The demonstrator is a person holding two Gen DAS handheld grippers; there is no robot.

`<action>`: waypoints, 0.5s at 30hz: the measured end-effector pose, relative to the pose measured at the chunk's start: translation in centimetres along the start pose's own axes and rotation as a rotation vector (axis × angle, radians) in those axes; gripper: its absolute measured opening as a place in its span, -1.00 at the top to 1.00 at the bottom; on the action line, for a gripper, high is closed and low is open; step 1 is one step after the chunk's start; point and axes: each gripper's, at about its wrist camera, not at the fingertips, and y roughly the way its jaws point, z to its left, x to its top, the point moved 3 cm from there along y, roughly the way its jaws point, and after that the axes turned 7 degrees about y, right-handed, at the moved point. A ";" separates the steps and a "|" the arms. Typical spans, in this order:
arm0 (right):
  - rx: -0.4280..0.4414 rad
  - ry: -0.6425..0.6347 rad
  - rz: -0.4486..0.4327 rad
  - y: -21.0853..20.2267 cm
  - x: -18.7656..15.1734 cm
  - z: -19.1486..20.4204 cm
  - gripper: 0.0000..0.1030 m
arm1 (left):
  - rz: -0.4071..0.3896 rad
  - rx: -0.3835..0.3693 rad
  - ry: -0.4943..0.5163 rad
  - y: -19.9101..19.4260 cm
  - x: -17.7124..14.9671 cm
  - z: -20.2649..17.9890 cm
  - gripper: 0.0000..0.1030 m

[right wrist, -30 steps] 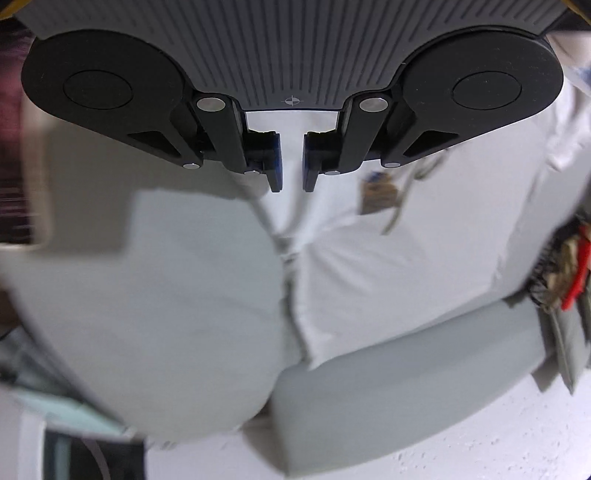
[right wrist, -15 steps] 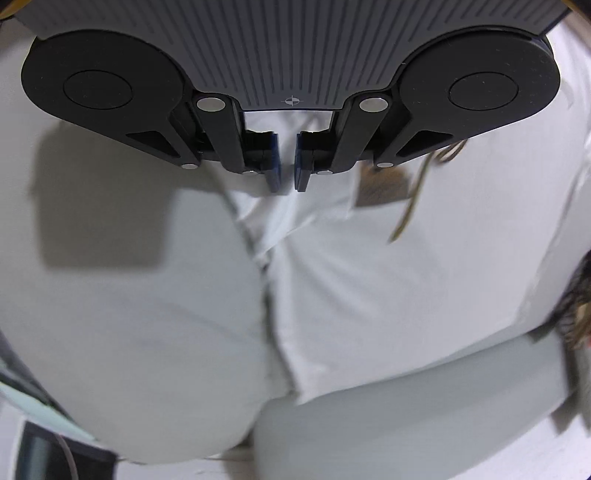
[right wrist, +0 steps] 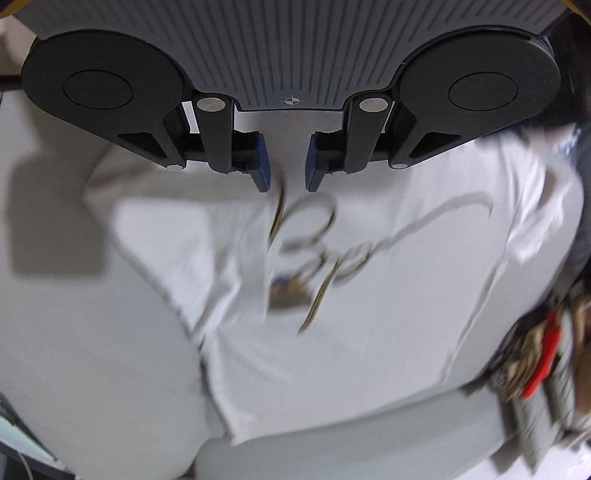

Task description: Fold clothes

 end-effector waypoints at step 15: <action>-0.014 -0.004 0.151 -2.1 -4.7 1.9 -0.20 | 0.194 -0.037 0.026 0.3 -3.9 0.5 0.08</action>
